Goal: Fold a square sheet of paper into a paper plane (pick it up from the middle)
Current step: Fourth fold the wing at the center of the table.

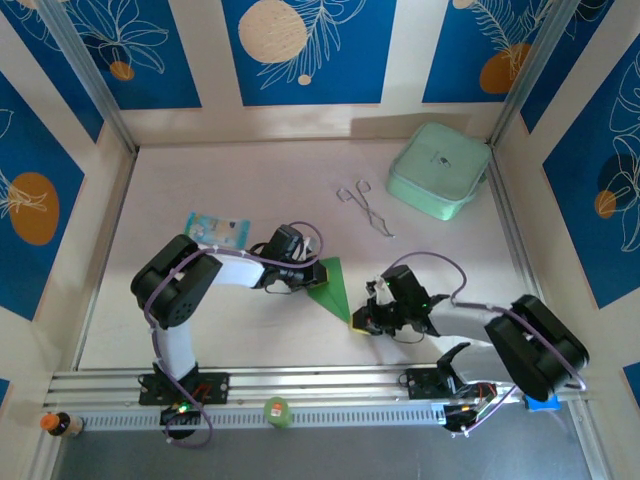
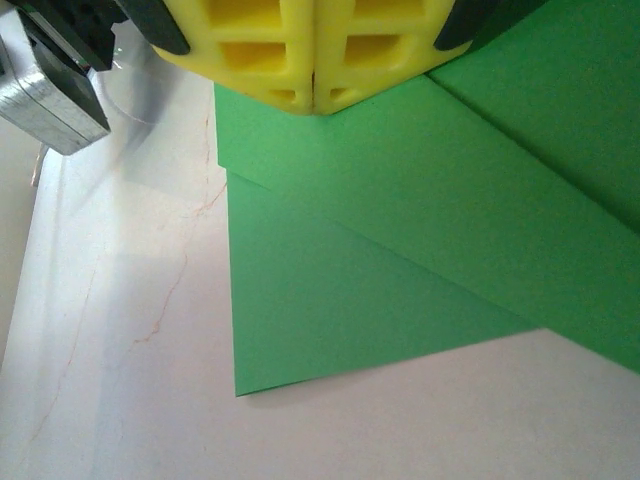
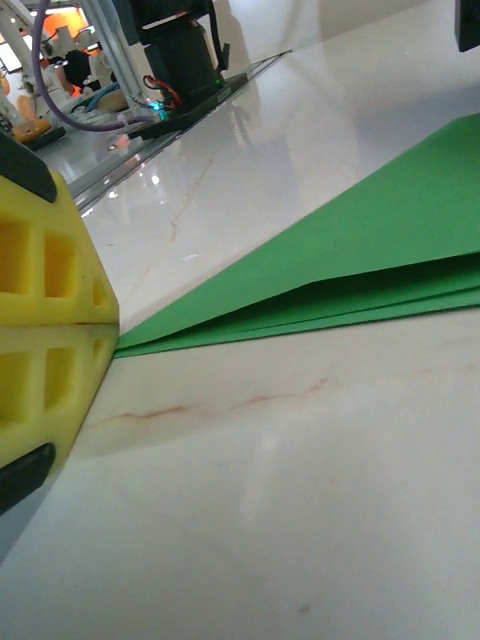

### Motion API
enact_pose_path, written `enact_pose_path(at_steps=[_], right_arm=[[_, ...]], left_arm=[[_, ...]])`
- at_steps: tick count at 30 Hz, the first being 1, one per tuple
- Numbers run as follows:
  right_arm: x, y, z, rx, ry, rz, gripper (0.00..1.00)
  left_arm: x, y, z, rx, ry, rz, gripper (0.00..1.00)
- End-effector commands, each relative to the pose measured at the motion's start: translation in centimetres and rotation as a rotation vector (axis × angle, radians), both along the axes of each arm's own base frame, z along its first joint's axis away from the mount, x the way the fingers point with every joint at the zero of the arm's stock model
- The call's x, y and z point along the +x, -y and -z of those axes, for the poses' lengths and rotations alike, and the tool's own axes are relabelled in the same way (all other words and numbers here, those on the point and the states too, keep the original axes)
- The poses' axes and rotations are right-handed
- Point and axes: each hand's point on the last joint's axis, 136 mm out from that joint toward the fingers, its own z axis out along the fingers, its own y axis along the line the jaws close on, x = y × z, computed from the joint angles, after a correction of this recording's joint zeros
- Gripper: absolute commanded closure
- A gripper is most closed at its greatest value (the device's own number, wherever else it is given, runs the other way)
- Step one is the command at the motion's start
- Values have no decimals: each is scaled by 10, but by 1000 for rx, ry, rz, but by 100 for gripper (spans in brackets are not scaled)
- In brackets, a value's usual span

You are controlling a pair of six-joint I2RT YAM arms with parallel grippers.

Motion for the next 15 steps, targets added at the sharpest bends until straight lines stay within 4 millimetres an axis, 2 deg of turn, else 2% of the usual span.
enact_pose_path(at_steps=[1, 3, 7, 11, 15], right_arm=[[-2, 7, -8, -42, -8, 15, 100], [8, 2, -22, -6, 35, 6, 100], [26, -2, -32, 50, 30, 16, 100], [44, -20, -45, 92, 41, -11, 100], [50, -30, -34, 60, 15, -18, 100]], left_arm=[[-10, -30, 40, 132, -79, -48, 97], [-10, -29, 39, 130, -76, -48, 97], [-10, -29, 38, 130, -74, -48, 97], [-10, -29, 39, 129, -77, -49, 96], [-10, -27, 38, 124, -79, -47, 97]])
